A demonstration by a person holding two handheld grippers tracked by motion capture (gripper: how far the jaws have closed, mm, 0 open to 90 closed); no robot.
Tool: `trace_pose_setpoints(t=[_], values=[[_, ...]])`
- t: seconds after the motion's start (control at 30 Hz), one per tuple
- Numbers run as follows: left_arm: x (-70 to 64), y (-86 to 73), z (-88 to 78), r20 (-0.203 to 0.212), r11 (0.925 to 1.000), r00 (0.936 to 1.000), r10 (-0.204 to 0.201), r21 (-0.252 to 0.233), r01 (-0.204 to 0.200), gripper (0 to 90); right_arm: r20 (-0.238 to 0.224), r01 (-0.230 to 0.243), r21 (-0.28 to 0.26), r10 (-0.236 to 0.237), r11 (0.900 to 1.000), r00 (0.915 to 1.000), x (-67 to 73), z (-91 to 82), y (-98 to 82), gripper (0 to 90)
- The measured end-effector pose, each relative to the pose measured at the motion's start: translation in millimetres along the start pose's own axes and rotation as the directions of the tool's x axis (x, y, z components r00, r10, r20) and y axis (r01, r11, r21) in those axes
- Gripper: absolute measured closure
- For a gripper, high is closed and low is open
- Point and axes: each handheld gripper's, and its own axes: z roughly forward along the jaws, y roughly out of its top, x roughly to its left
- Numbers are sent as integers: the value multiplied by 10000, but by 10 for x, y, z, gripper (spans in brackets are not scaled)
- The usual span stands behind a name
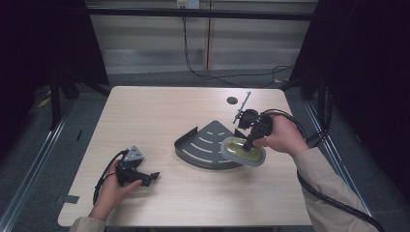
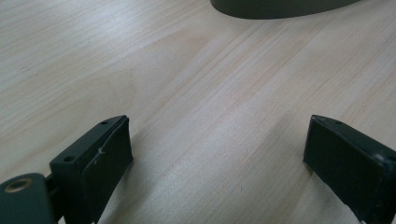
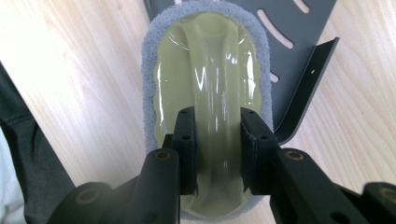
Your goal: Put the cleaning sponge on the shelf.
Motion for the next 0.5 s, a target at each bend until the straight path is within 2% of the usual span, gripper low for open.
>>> trace_pose_setpoints(t=[0.5], values=[[0, 0, 0, 0, 10000, 10000, 3, 1, -3, 69, 141, -963, -280, 967, 9950, 9952, -101, 0, 55, 705]])
